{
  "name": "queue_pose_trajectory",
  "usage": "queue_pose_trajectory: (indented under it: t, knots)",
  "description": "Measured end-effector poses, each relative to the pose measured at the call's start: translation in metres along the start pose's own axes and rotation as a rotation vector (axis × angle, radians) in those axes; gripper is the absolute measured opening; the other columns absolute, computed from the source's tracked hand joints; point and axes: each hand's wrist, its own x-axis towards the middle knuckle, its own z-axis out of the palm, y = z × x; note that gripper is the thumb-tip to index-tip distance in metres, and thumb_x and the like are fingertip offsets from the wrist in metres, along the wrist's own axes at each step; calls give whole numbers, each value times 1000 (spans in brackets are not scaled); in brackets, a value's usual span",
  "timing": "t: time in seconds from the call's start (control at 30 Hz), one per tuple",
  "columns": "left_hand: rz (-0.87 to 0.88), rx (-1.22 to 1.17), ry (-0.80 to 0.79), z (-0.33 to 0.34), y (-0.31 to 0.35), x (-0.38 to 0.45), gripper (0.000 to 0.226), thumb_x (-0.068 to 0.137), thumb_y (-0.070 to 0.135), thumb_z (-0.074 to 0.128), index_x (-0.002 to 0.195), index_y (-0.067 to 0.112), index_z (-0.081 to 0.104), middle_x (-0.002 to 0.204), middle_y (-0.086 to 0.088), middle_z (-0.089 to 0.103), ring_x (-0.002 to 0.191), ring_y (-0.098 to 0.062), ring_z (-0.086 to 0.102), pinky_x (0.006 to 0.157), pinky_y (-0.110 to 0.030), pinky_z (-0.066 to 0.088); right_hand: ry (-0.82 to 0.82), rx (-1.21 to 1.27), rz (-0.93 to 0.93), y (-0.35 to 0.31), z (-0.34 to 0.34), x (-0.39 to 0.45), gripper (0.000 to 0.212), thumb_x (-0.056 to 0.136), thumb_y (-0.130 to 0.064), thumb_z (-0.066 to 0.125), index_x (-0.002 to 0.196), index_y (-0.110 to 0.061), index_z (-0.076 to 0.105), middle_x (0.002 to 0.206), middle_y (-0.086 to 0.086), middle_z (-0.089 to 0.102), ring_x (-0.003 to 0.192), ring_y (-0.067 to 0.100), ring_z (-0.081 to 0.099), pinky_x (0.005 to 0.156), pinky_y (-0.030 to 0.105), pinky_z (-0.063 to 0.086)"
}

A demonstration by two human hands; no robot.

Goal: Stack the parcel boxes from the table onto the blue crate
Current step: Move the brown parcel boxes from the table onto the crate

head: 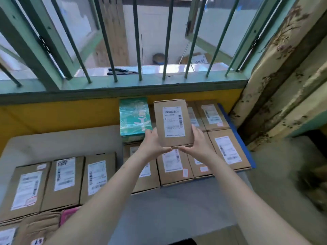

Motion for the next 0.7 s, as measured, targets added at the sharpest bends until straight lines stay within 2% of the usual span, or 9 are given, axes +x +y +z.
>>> queue_pose_trajectory:
  t: [0.07,0.13,0.23,0.33,0.4,0.47,0.57,0.63,0.7]
  knots:
    - [-9,-10,62,5,3,21,82,65,44,85,132,29,39,123,4,46,116,-13,52,96,-38,52,-14,-5,-10,8,-6,27,104,77,-36,82,156,-20,16,149,1,34,137,16,35,110,37,38]
    - [-2,44,136,9,3,38,73,69,42,82,130,27,44,121,0,54,114,-16,55,91,-38,55,-23,-17,-54,15,-4,53,101,79,-40,79,156,-20,17,152,1,34,139,18,35,111,40,36]
    - [-13,273,291,15,0,54,57,80,36,73,130,23,49,118,-4,53,113,-21,51,93,-34,48,-17,-76,-88,29,6,85,88,86,-34,73,155,-17,21,153,4,38,141,20,35,113,36,32]
    - [-100,526,401,16,-7,60,62,83,39,68,138,22,46,131,-7,47,122,-27,41,100,-40,39,-68,-148,-65,47,25,105,84,90,-29,69,157,-16,20,157,5,34,145,23,30,118,37,27]
    - [-187,566,331,17,-16,61,71,83,45,65,145,28,37,144,-8,37,133,-30,32,106,-45,33,-62,-209,-102,54,34,114,73,92,-23,66,155,-21,28,154,6,38,142,25,33,118,39,30]
    - [-200,589,256,19,-22,60,76,83,48,63,149,32,30,151,-7,27,139,-31,24,110,-48,27,-24,-211,-149,54,40,120,64,93,-16,63,151,-22,36,149,7,43,138,26,37,115,39,33]
    - [-192,598,222,17,-25,60,79,82,49,62,151,34,25,154,-7,21,142,-30,18,112,-49,24,23,-193,-178,53,45,125,62,91,-11,63,148,-21,41,142,8,47,132,27,43,108,37,38]
    - [-193,597,189,15,-25,59,83,82,49,62,153,34,21,156,-6,17,144,-30,14,113,-49,21,24,-228,-172,54,50,127,67,90,-16,66,150,-23,36,143,10,47,132,28,42,107,38,38]
    - [-193,555,155,12,-24,54,85,84,49,62,154,33,16,160,-5,15,146,-29,11,116,-48,17,-7,-342,-143,52,54,125,77,90,-38,66,154,-24,26,153,13,36,139,33,33,113,45,30]
